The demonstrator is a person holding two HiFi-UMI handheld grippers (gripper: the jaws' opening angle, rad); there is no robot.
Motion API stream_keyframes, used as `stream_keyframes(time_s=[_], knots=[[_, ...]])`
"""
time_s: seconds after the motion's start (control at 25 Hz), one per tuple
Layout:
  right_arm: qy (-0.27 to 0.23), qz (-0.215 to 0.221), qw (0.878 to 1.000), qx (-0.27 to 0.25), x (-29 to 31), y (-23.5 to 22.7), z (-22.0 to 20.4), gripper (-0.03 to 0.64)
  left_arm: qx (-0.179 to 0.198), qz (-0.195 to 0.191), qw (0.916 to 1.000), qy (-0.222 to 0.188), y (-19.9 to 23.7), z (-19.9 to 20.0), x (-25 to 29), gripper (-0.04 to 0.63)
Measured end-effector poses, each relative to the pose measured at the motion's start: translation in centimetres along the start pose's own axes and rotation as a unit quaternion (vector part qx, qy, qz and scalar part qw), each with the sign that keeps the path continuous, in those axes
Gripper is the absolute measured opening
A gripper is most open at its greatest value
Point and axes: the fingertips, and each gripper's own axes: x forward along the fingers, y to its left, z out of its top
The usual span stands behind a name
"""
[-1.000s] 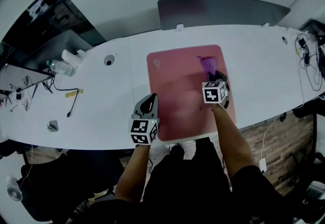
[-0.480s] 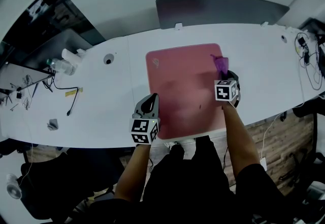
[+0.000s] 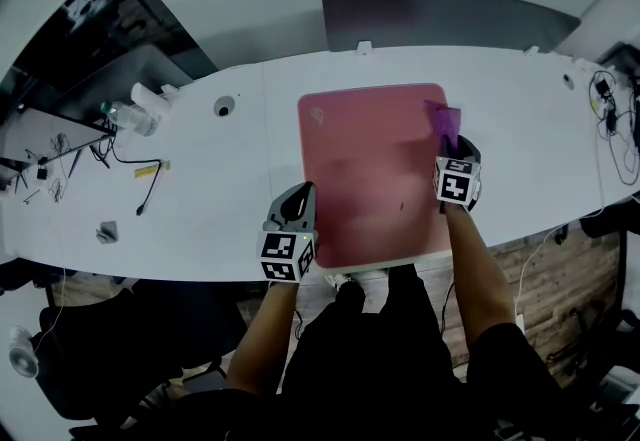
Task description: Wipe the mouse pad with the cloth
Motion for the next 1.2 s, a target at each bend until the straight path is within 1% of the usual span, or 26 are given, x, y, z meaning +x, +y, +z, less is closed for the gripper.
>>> stream_keyframes(time_s=[0.12,0.24,0.4,0.8,1.0,1.2], knots=[[-0.021,0.025,0.999,0.006,-1.4,2.0,1.9,0.120,-0.005,0.006,1.0000,0.001,0.4,-0.4,-0.5,0.021],[-0.029,0.066,0.997,0.019,-3.0,5.0,3.3,0.121,-0.007,0.009,0.9999,0.000,0.6,-0.5,-1.0,0.021],[-0.034,0.115,0.993,0.009,-5.1,9.7,4.1,0.120,-0.013,0.015,0.9998,-0.003,1.1,-0.7,-1.7,0.021],[-0.012,0.207,0.978,0.008,-9.8,21.4,2.8,0.121,-0.027,0.031,0.9992,0.004,2.8,-2.6,-3.6,0.021],[-0.001,0.241,0.971,-0.005,-10.8,26.9,1.6,0.121,-0.026,0.036,0.9990,0.002,3.4,-3.0,-4.3,0.021],[0.016,0.259,0.966,-0.012,-11.4,30.8,0.1,0.121,-0.022,0.039,0.9990,0.006,4.1,-3.3,-5.2,0.021]])
